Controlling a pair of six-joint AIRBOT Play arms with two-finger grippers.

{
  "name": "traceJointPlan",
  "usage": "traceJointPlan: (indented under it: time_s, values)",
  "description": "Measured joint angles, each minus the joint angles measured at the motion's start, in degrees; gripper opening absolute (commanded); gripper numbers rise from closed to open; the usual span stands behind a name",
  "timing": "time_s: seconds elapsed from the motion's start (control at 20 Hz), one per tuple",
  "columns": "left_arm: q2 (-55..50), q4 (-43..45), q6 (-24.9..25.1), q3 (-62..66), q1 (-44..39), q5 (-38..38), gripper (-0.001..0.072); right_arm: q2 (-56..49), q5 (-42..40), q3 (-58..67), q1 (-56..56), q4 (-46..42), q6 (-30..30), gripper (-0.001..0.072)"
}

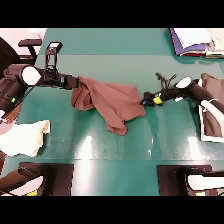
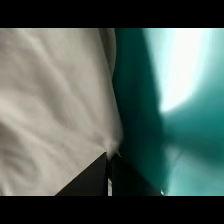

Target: Fold the shirts.

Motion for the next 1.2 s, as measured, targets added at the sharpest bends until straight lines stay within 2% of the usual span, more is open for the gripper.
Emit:
traceJointPlan:
  time_s: [0.2, 0.45, 0.85, 1.2]
  values:
    - [3.3, 5.0, -1.0, 6.2, 0.0, -0.3, 0.0026, 7.5, 3.5, 8.8, -5.8, -8.3, 0.0, 0.0014]
    - [10.9, 7.7, -1.2, 20.0, 0.0, -0.5, 0.0026, 21.1, 8.3, 22.6, -13.8, -15.8, 0.0, 0.0014]
    - [20.5, 8.1, -1.3, 39.2, 0.0, -1.9, 0.0025, 37.1, 12.1, 40.5, -22.6, -17.9, 0.0, 0.0014]
    - [21.8, 4.0, -1.3, 48.0, 0.0, -3.7, 0.0025, 38.9, 20.2, 51.0, -28.8, -18.4, 0.0, 0.0014]
